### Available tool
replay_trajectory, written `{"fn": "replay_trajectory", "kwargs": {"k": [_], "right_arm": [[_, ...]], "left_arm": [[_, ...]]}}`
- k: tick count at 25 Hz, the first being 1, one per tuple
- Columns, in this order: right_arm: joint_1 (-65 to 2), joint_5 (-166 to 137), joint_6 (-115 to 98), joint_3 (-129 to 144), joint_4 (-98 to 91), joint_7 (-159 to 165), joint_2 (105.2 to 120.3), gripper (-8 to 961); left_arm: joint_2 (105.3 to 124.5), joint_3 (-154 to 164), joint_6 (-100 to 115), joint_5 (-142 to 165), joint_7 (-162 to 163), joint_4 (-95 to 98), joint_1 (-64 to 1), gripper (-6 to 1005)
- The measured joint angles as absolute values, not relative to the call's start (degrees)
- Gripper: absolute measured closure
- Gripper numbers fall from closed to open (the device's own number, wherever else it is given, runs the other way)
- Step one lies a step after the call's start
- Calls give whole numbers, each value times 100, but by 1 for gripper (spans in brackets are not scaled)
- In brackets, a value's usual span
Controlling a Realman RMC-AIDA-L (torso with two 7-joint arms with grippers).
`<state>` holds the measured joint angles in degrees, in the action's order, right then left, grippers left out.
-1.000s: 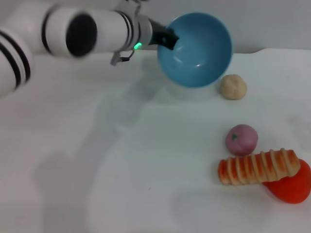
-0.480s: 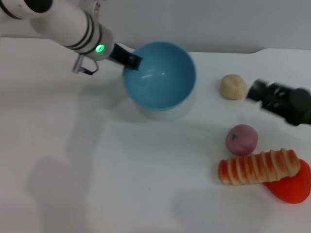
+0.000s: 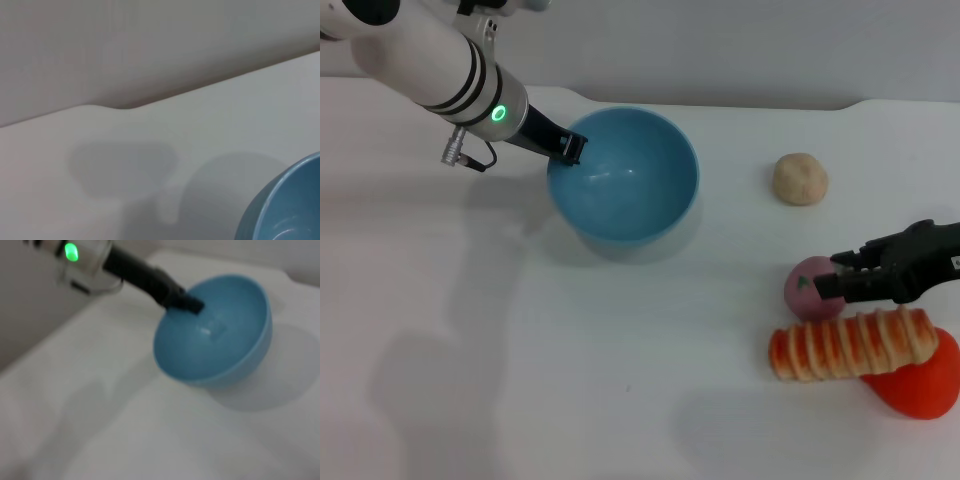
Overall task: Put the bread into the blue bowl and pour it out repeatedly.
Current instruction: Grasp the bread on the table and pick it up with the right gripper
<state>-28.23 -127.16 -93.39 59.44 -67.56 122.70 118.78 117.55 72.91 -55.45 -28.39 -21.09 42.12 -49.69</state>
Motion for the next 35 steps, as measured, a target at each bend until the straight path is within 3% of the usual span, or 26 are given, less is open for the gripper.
{"fn": "replay_trajectory", "kwargs": {"k": [7, 35], "right_arm": [[-3153, -13757, -9580, 7055, -7630, 13287, 11873, 462], [-3956, -15288, -9414, 9934, -7520, 14355, 11884, 429]], "left_arm": [[11773, 7286, -5534, -2879, -2109, 4212, -4946, 1000], [11795, 7286, -5485, -2945, -2100, 4228, -4905, 1000]]}}
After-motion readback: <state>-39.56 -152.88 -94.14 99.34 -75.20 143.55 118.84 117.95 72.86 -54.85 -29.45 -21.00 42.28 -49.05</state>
